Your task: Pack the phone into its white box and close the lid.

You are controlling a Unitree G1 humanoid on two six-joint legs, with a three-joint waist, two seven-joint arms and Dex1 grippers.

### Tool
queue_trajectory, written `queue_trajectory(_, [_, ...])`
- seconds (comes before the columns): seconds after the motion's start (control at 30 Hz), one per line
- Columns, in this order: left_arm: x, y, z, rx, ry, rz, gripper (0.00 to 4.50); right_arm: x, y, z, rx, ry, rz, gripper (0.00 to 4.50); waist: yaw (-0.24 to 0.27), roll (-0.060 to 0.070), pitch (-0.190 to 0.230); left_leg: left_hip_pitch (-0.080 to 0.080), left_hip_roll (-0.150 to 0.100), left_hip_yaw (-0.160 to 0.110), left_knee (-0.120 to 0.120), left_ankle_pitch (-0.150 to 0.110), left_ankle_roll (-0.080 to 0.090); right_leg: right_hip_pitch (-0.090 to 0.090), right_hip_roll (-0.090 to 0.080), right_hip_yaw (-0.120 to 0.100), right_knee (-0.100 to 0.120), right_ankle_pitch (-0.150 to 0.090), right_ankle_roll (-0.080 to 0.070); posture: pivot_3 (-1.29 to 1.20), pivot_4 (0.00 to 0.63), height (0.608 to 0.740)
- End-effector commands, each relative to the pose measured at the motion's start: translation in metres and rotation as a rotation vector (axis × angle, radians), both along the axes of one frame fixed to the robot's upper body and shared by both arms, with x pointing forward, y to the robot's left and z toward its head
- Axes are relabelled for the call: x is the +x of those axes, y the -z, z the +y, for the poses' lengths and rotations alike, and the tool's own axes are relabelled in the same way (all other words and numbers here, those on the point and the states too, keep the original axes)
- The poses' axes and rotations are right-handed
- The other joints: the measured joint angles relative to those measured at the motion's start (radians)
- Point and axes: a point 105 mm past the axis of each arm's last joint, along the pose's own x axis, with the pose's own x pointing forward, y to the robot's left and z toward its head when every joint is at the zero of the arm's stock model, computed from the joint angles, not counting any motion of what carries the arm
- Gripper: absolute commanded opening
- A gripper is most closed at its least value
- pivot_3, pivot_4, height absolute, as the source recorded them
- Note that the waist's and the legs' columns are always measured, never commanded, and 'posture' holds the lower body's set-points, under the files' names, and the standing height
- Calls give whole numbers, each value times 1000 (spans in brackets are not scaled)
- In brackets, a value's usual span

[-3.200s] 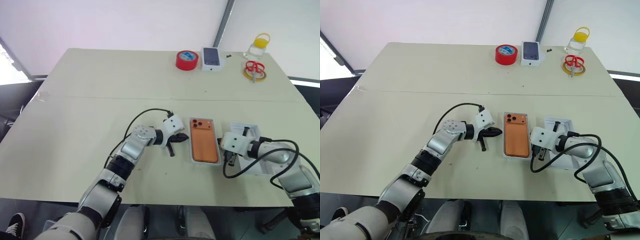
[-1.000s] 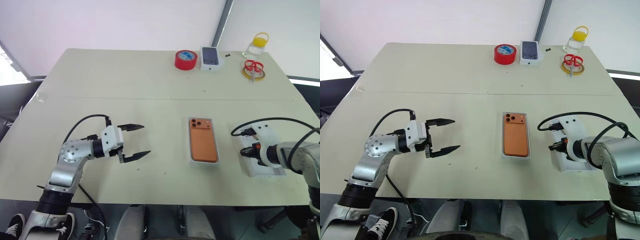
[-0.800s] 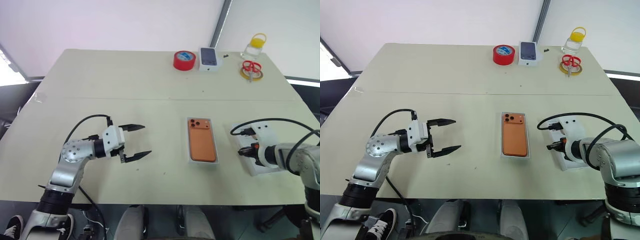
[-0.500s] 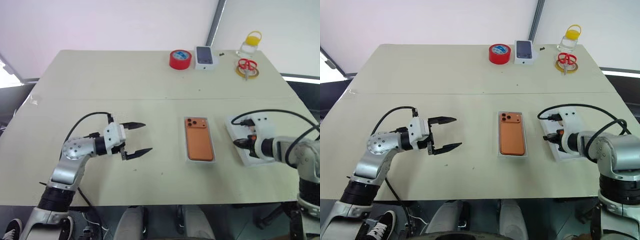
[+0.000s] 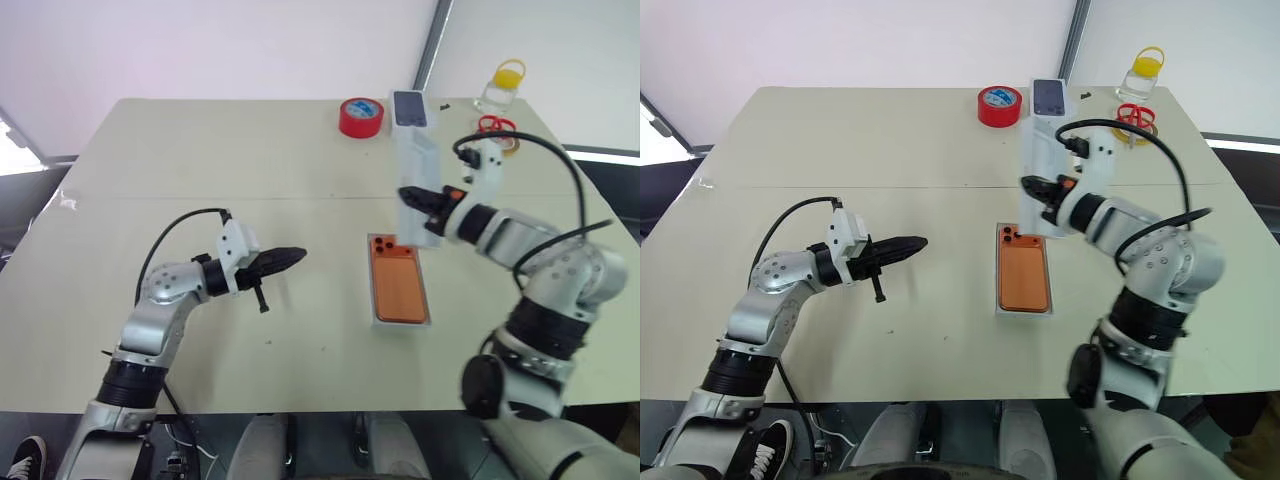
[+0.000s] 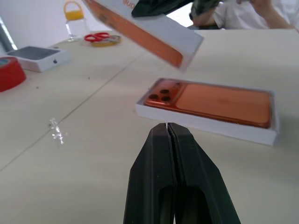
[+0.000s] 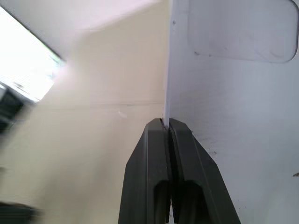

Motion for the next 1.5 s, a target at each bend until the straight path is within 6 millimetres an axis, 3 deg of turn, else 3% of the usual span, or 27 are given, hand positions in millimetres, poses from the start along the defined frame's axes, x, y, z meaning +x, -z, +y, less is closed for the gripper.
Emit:
queue_trajectory(0.03, [-2,-12,-3,-6,-9,-54,75,-25,-17,20,170,-105,-58,0,0,1,0,0,0,0,0,0,0,0,0,0,0,0,0,0,150,740])
queue_trajectory(0.13, [-1,-16,-1,-30,-27,-49,75,-48,-8,44,241,-200,-56,0,4,2,1,0,0,0,0,0,0,0,-1,0,0,0,0,0,150,740])
queue_trajectory(0.23, [2,-20,0,-48,-44,-57,75,-67,2,54,283,-274,-38,0,0,2,1,0,-2,0,0,0,0,1,-2,0,-1,-2,-3,0,150,740])
queue_trajectory(0.43, [2,-31,-2,-132,-42,-32,75,-96,32,58,215,-367,63,0,-20,4,2,0,-2,0,0,0,0,-1,-3,1,1,-1,-2,0,150,740])
queue_trajectory(0.57, [-4,-29,-5,-136,-6,-6,75,-102,24,61,312,-414,96,0,-24,4,2,1,-1,0,0,0,0,0,-1,1,0,-2,-3,0,150,740])
queue_trajectory(0.7, [-10,-23,-12,-127,21,24,75,-98,38,54,273,-398,207,0,-22,4,2,1,-1,0,0,0,0,0,-1,1,-1,-2,-3,0,150,740])
queue_trajectory(0.87, [-9,2,-16,-92,-4,88,75,-66,59,42,252,-294,346,0,-19,3,1,1,-1,1,0,0,0,1,-1,2,-2,-3,-3,0,150,740])
queue_trajectory(1.03, [1,22,-29,-96,-51,126,75,-54,63,32,228,-254,355,0,-15,3,1,0,-1,1,0,0,0,1,0,2,-2,-2,-2,0,150,740])
queue_trajectory(1.3, [19,32,-66,-131,-58,129,75,-48,71,12,182,-195,326,0,-6,1,0,1,-1,0,1,0,0,4,-1,1,-6,-2,-3,0,150,740])
queue_trajectory(1.4, [22,30,-80,-142,-32,120,0,-46,66,1,213,-164,302,1381,5,1,0,0,-1,0,1,0,0,4,-1,1,-7,-2,-2,0,150,740])
queue_trajectory(1.5, [23,32,-94,-133,3,117,0,-43,65,-23,106,-97,258,2943,10,1,0,0,-1,1,1,0,0,4,-1,1,-7,-2,-2,0,150,740])
